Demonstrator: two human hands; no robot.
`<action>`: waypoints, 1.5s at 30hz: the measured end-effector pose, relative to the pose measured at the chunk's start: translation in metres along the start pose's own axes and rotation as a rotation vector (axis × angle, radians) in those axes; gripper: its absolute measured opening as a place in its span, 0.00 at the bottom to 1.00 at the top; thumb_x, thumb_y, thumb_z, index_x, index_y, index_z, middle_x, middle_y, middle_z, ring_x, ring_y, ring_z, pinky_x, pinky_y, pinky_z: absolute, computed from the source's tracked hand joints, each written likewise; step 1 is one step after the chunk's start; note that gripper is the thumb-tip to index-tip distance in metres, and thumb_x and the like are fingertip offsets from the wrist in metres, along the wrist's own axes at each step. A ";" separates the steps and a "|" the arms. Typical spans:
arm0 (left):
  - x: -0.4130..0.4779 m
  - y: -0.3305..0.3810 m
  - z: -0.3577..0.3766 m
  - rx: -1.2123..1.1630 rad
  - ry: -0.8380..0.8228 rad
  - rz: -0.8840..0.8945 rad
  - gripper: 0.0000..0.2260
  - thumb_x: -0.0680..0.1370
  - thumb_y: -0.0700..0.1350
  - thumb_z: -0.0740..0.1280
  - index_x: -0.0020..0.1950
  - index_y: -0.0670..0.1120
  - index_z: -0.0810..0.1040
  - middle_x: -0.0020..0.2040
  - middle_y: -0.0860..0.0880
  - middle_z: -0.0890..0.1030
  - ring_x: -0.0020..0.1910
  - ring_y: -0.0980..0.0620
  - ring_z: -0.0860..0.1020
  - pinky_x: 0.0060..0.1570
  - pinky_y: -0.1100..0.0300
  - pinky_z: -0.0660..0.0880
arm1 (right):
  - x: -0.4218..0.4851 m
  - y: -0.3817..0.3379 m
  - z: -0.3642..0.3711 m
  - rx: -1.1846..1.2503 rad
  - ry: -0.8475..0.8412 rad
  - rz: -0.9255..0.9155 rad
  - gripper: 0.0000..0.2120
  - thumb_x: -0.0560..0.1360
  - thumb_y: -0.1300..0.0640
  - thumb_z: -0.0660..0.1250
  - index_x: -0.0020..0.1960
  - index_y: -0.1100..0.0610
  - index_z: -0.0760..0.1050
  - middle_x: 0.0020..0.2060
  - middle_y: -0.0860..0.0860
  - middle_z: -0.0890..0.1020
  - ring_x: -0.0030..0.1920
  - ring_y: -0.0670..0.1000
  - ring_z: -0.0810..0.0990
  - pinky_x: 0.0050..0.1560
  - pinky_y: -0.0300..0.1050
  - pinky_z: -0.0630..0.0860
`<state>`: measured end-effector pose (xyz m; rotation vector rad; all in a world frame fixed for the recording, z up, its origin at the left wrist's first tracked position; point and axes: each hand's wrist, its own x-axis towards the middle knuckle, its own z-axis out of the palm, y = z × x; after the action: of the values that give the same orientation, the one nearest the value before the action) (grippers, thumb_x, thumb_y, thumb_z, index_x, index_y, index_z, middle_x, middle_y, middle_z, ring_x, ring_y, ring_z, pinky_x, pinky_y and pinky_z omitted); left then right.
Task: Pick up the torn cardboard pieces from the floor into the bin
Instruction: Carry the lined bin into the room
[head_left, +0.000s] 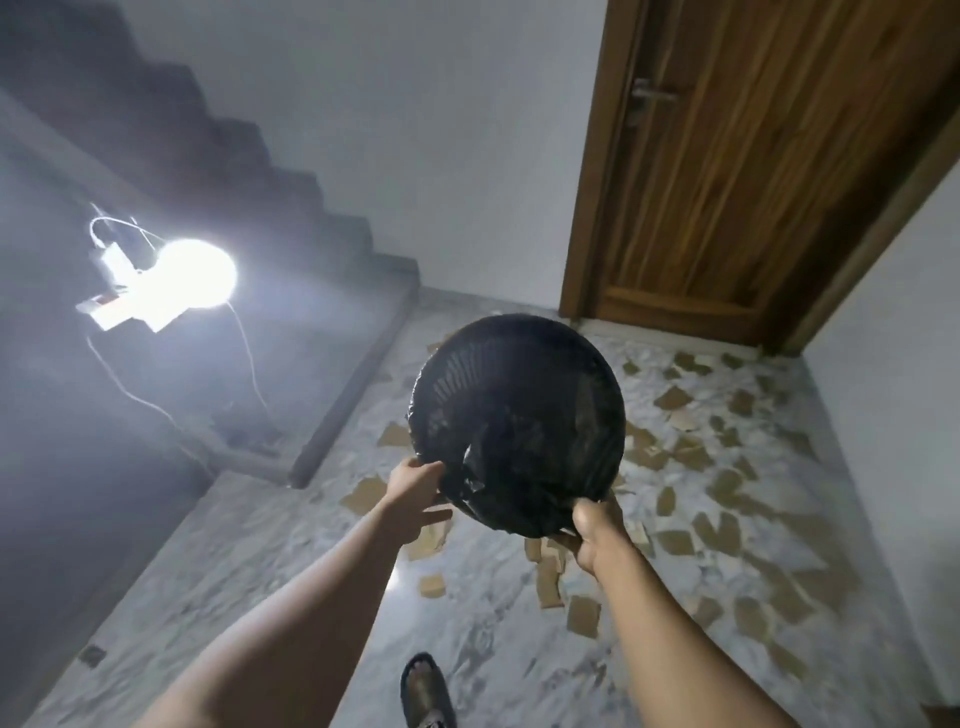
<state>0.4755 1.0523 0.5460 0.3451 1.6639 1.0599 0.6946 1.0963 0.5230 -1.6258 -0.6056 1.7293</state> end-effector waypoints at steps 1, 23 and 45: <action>0.015 0.013 0.005 0.026 -0.025 0.012 0.10 0.77 0.38 0.63 0.57 0.45 0.78 0.44 0.44 0.83 0.42 0.44 0.81 0.51 0.45 0.80 | 0.013 -0.010 0.004 -0.010 0.015 -0.014 0.17 0.80 0.61 0.63 0.65 0.46 0.69 0.61 0.57 0.78 0.54 0.62 0.80 0.39 0.58 0.83; 0.660 -0.031 0.148 0.044 -0.065 0.043 0.15 0.80 0.31 0.61 0.64 0.45 0.75 0.46 0.45 0.84 0.43 0.47 0.84 0.41 0.53 0.83 | 0.647 -0.005 0.095 -0.139 0.063 -0.068 0.33 0.80 0.70 0.60 0.79 0.51 0.52 0.60 0.50 0.71 0.48 0.52 0.80 0.49 0.50 0.79; 0.875 -0.159 0.172 0.259 -0.053 0.305 0.11 0.83 0.46 0.59 0.47 0.42 0.75 0.44 0.44 0.80 0.41 0.47 0.79 0.38 0.54 0.77 | 0.910 0.097 0.128 -0.158 0.019 -0.408 0.07 0.81 0.63 0.62 0.58 0.61 0.75 0.55 0.57 0.80 0.48 0.56 0.82 0.34 0.49 0.80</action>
<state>0.3422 1.6420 -0.1287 0.8100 1.7389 1.0444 0.5616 1.7209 -0.1454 -1.4927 -1.0084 1.3932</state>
